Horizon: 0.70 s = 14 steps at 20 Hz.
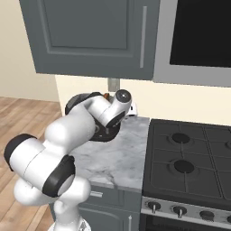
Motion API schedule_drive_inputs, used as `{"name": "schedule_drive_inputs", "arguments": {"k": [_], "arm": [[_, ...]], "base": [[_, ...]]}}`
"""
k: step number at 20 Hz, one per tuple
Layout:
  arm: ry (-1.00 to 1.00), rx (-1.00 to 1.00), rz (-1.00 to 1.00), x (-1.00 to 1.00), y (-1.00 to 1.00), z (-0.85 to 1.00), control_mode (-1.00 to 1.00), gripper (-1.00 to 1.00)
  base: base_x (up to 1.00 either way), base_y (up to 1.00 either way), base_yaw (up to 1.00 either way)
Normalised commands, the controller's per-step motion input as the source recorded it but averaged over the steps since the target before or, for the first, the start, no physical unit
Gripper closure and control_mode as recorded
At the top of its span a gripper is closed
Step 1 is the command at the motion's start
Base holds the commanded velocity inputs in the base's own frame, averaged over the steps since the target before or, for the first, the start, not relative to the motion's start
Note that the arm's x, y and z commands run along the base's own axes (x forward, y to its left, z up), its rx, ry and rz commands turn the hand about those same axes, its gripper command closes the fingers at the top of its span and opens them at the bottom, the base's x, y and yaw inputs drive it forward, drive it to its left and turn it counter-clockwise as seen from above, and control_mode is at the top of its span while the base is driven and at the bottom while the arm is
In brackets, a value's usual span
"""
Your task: Start the toaster. Once the lever pops up, take the bread to the plate on the dining counter.
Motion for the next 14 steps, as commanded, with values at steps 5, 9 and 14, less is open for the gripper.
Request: {"name": "schedule_drive_inputs", "arguments": {"k": [5, 9, 14], "arm": [[0.0, 0.0, 0.0, 0.0, 0.0, -0.1, -1.0, -1.0], [0.0, 0.0, 0.0, 0.0, 0.0, -0.02, -1.0, -1.0], [0.0, 0.0, 0.0, 0.08, 0.1, -0.02, -1.0, -1.0]], "base": [[0.0, 0.0, 0.0], [0.0, 0.0, 0.0], [0.0, 0.0, 0.0]]}}
